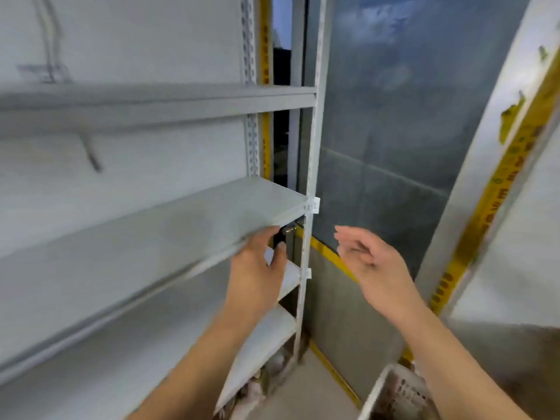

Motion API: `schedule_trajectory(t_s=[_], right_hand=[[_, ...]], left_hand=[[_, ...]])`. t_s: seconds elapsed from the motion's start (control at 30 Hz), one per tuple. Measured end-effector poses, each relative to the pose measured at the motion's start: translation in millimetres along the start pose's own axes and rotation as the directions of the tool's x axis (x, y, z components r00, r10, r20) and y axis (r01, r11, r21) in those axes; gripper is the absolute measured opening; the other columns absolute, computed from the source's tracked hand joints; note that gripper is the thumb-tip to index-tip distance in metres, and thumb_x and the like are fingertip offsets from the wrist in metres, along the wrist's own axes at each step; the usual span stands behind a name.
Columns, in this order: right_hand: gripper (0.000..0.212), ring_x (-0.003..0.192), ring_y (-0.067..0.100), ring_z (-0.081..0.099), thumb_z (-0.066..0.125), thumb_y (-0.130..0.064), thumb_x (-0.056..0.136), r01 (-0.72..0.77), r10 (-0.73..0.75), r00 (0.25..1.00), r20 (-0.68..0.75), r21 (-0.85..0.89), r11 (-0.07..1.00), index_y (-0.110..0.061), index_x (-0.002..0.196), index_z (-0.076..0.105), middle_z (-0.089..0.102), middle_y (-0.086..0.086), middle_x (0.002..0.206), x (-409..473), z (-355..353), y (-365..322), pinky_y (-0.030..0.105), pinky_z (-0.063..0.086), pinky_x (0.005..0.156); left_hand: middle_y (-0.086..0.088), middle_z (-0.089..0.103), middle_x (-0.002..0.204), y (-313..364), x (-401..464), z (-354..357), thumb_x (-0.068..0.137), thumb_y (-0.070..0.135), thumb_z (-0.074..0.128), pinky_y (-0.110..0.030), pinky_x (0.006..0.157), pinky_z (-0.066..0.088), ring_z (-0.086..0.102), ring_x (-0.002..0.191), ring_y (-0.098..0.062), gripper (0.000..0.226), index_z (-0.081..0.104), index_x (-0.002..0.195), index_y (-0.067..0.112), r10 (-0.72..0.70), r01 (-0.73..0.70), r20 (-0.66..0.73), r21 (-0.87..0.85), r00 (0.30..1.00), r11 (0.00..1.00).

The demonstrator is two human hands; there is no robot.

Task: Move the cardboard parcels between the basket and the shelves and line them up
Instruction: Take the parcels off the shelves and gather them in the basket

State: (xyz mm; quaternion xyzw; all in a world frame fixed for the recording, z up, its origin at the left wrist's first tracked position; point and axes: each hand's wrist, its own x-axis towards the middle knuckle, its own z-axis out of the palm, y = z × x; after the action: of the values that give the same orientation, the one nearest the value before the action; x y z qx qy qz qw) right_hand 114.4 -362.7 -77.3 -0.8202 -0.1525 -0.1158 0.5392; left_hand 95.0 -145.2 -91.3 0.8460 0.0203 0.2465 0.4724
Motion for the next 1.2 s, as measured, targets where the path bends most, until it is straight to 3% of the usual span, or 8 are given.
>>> schedule_trajectory(t_s=[0.13,0.33,0.43,0.53,0.67,0.93,1.03,1.2], right_hand=[[0.032,0.114,-0.011,0.064,0.066,-0.02,0.103,0.066,-0.079,0.984,0.159,0.084,0.994,-0.032,0.133,0.068,0.07,-0.021,0.126,32,104,-37,0.007,0.049,0.095],[0.032,0.11,-0.006,0.066,0.067,-0.011,0.101,0.167,-0.211,0.903,0.374,0.149,0.975,-0.021,0.132,0.069,0.073,-0.01,0.123,55,245,-79,0.01,0.05,0.093],[0.032,0.106,-0.002,0.069,0.069,-0.007,0.099,0.211,-0.281,0.846,0.453,0.199,0.957,-0.024,0.126,0.069,0.074,-0.006,0.12,59,310,-100,0.023,0.055,0.099],[0.034,0.104,-0.003,0.069,0.069,-0.006,0.099,0.241,-0.344,0.78,0.523,0.256,0.936,-0.029,0.123,0.067,0.074,-0.007,0.118,55,368,-125,0.025,0.055,0.1],[0.033,0.109,0.003,0.07,0.07,-0.017,0.099,0.262,-0.408,0.66,0.631,0.316,0.912,-0.037,0.125,0.066,0.073,-0.012,0.121,46,442,-159,0.031,0.055,0.102],[0.035,0.11,0.002,0.067,0.069,-0.022,0.099,0.283,-0.512,0.416,0.752,0.428,0.859,-0.026,0.133,0.067,0.071,-0.012,0.121,7,552,-231,0.027,0.053,0.103],[0.035,0.11,0.003,0.067,0.069,-0.023,0.099,0.275,-0.527,0.342,0.778,0.454,0.848,-0.024,0.134,0.067,0.071,-0.011,0.122,-14,582,-255,0.023,0.051,0.102],[0.036,0.112,0.004,0.065,0.067,-0.027,0.1,0.264,-0.544,0.232,0.806,0.486,0.833,-0.026,0.136,0.066,0.069,-0.01,0.124,-54,633,-302,0.026,0.051,0.103]], left_hand=[[0.0,0.069,0.13,-45,6,-102,0.104,0.025,0.062,-0.012,0.093,0.04,0.064,0.119,-0.017,0.034,0.065,0.138,0.023,-0.066,0.086,-0.163,0.121,0.984,0.989],[0.002,0.066,0.14,-103,-14,-218,0.105,0.033,0.06,-0.022,0.101,0.046,0.062,0.127,-0.015,0.038,0.061,0.143,0.027,-0.186,0.267,-0.356,0.193,0.916,0.944],[0.002,0.066,0.141,-126,-33,-265,0.105,0.033,0.06,-0.024,0.1,0.048,0.065,0.112,-0.011,0.04,0.061,0.144,0.025,-0.21,0.341,-0.451,0.233,0.868,0.911],[0.002,0.067,0.138,-146,-52,-307,0.104,0.033,0.061,-0.021,0.095,0.047,0.06,0.096,-0.004,0.04,0.061,0.143,0.024,-0.246,0.43,-0.548,0.238,0.8,0.871],[-0.003,0.068,0.137,-168,-71,-358,0.104,0.031,0.062,-0.024,0.099,0.047,0.066,0.117,-0.016,0.04,0.062,0.142,0.023,-0.278,0.544,-0.669,0.225,0.69,0.809],[-0.006,0.07,0.133,-196,-112,-431,0.103,0.03,0.062,-0.024,0.096,0.046,0.065,0.123,-0.019,0.039,0.063,0.141,0.022,-0.274,0.684,-0.842,0.146,0.466,0.714],[-0.008,0.07,0.134,-206,-133,-457,0.103,0.033,0.061,-0.032,0.103,0.051,0.065,0.123,-0.02,0.039,0.063,0.141,0.023,-0.26,0.706,-0.887,0.099,0.382,0.701],[-0.006,0.064,0.143,-214,-169,-518,0.106,0.033,0.057,-0.035,0.105,0.049,0.061,0.13,-0.022,0.041,0.057,0.145,0.02,-0.215,0.733,-0.934,0.069,0.286,0.677]])
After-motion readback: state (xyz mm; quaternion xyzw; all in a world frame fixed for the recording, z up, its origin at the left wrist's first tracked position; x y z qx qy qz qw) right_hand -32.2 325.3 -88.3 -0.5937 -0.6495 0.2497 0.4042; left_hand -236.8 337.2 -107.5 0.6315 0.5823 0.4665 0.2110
